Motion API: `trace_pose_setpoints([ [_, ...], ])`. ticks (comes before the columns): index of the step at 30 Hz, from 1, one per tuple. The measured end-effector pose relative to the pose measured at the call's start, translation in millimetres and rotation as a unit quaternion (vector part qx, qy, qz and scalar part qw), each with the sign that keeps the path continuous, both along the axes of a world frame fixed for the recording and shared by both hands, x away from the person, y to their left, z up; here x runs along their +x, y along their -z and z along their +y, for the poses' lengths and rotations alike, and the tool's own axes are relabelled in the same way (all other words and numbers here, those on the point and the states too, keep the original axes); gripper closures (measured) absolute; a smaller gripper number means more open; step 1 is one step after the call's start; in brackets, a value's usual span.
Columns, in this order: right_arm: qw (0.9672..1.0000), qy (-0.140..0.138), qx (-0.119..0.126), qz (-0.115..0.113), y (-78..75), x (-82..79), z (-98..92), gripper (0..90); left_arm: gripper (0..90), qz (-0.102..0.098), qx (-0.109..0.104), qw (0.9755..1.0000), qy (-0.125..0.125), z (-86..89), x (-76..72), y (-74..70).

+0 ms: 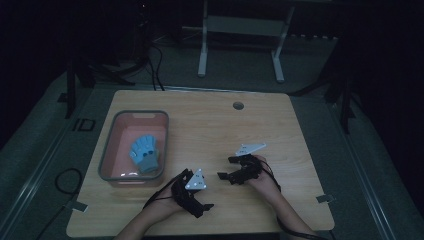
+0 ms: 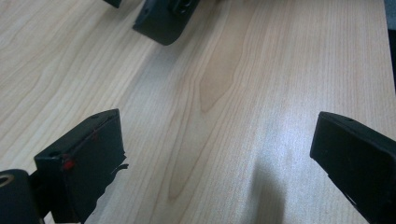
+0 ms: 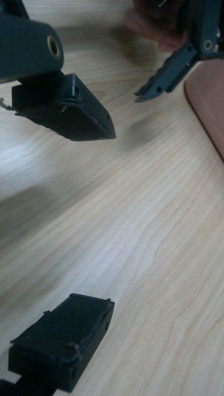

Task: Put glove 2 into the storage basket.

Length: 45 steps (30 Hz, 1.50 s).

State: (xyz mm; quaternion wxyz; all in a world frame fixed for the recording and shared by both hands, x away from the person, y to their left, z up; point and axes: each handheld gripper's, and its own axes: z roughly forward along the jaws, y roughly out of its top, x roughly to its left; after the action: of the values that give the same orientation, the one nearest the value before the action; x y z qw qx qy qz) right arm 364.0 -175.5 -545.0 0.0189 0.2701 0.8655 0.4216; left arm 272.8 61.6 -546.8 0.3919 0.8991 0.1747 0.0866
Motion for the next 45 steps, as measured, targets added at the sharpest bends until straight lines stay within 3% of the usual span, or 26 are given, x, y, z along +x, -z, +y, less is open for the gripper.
trace_pose_setpoints([
  [8, 0.9999, 0.005, 0.006, -0.01, 6.7, -6.7, -13.3, 15.0, 3.3, 0.006, 0.003, 1.0, 0.007, -2.9, -1.5, 8.7],
  [15, 0.9998, 0.009, 0.005, -0.018, 10.3, -14.2, -27.8, 14.7, 3.3, -0.001, 0.01, 0.9998, 0.015, -3.0, -3.2, 11.5],
  [18, 0.9998, 0.01, 0.007, -0.018, 11.3, -16.2, -34.1, 14.4, 3.3, -0.008, 0.008, 0.9999, 0.013, -3.1, -4.1, 10.9],
  [21, 0.9997, 0.006, 0.008, -0.021, 13.9, -18.5, -39.6, 14.2, 3.3, -0.003, -0.001, 0.9999, 0.013, -2.0, -3.4, 10.6],
  [26, 0.999, 0.015, 0.024, -0.035, 11.6, -20.4, -44.0, 14.0, 3.3, -0.006, 0.007, 0.9997, 0.021, -2.6, -4.6, 11.7],
  [32, 0.9986, 0.017, 0.015, -0.048, 10.4, -25.8, -49.0, 13.9, 3.3, -0.007, -0.009, 0.9998, 0.017, 1.1, -7.9, 11.2],
  [36, 0.998, 0.025, 0.001, -0.059, 12.0, -28.1, -52.9, 13.9, 3.2, -0.007, -0.007, 0.9998, 0.017, 3.0, -9.3, 12.4],
  [45, 0.9975, 0.035, 0.006, -0.06, 12.8, -27.3, -54.4, 14.1, 3.2, -0.007, -0.011, 0.9998, 0.017, 3.9, -9.2, 13.3],
])
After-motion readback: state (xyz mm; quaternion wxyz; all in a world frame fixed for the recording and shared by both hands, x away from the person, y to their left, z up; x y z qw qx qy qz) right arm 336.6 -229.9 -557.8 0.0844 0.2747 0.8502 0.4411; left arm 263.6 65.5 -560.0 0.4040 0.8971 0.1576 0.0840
